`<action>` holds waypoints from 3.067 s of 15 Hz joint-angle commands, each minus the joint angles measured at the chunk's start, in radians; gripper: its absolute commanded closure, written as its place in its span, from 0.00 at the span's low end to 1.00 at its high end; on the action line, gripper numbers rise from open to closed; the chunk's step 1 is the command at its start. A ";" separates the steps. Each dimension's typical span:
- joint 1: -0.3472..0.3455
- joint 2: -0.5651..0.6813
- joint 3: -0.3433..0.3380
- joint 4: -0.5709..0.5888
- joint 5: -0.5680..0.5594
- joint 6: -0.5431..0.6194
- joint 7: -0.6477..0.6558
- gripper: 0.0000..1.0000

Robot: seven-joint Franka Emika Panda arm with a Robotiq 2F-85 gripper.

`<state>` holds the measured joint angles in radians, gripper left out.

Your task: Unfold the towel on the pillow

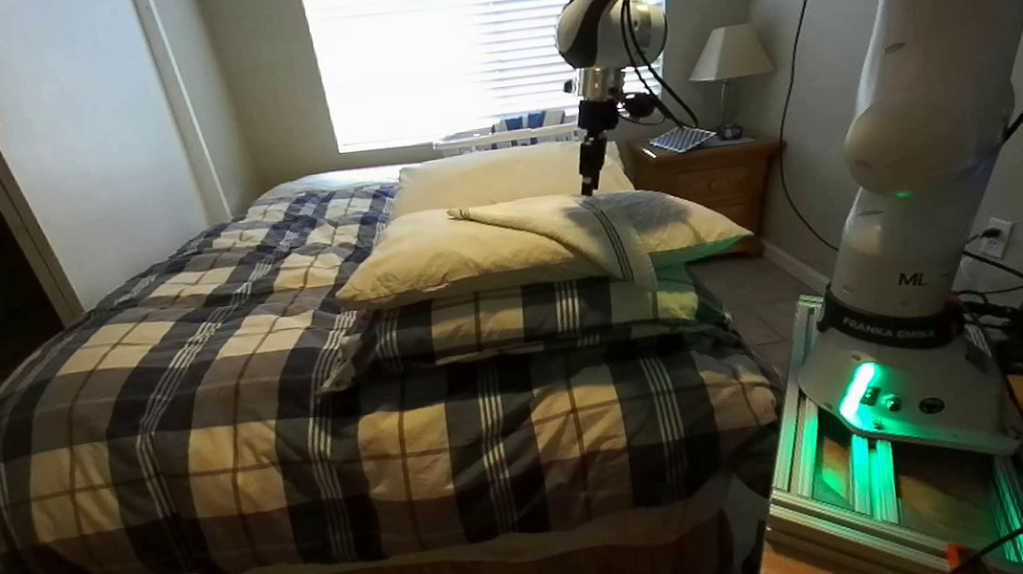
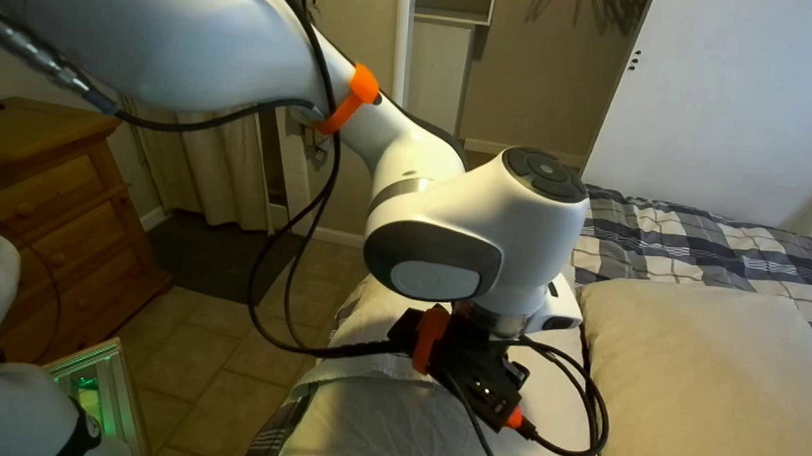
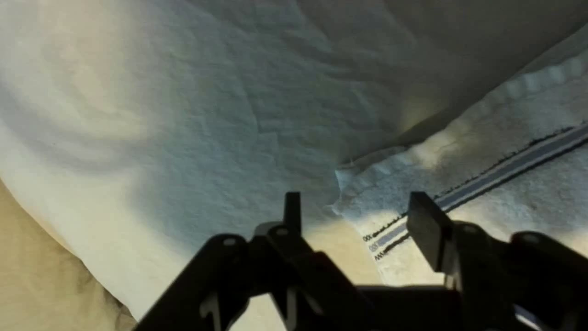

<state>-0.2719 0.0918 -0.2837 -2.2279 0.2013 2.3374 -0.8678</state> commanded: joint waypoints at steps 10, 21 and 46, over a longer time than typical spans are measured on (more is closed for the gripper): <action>-0.029 0.031 0.034 0.020 0.054 0.006 -0.053 0.94; -0.018 -0.004 0.036 0.049 0.033 -0.085 0.076 0.99; 0.166 -0.151 0.164 0.069 0.413 -0.467 0.310 0.99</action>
<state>-0.1196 -0.0263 -0.1321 -2.1246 0.5637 1.8785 -0.5615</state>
